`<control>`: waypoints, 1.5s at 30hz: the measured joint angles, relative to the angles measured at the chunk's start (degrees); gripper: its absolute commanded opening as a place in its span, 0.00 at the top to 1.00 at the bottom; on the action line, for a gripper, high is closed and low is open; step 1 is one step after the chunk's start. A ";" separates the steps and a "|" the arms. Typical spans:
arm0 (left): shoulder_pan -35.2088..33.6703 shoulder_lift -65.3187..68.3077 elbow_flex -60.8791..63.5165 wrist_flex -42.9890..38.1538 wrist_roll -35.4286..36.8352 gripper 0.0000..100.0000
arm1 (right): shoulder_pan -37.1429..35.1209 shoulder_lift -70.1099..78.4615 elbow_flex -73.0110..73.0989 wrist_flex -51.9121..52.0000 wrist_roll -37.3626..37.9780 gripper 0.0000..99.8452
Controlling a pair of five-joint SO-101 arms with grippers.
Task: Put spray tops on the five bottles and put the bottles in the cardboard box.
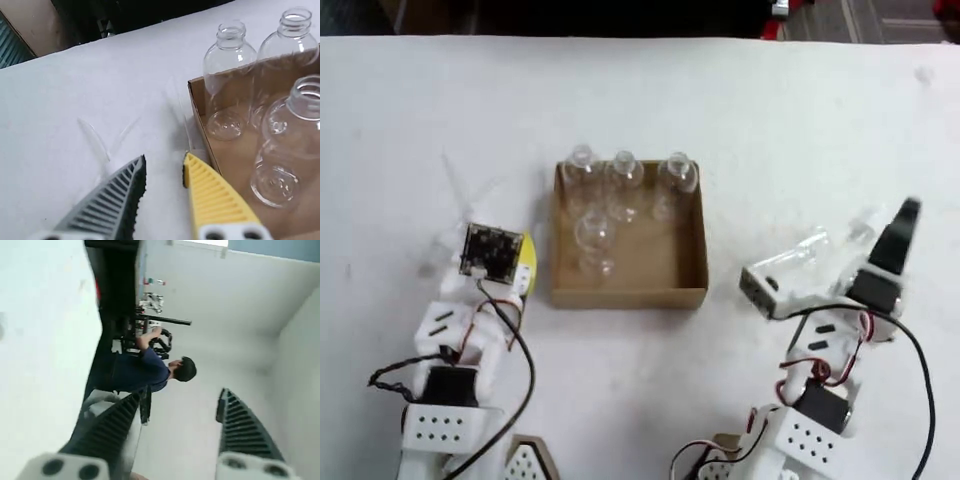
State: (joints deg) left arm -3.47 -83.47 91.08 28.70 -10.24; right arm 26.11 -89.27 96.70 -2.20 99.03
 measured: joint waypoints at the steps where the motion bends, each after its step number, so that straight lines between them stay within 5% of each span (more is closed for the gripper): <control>1: 0.00 0.00 0.00 0.00 0.00 0.88 | -0.09 0.00 0.00 2.37 1.23 0.95; 25: 0.00 0.00 0.00 0.00 0.00 0.88 | 0.88 0.00 0.00 34.81 3.16 0.97; 35: 0.00 0.00 0.00 0.00 0.00 0.88 | 0.44 0.00 0.00 36.40 3.08 0.97; 45: 0.00 0.00 0.00 0.00 0.00 0.88 | -7.56 0.00 -6.59 51.34 -11.60 0.98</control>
State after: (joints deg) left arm -3.47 -83.47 91.08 28.70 -10.24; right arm 18.55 -89.27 90.11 49.14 87.43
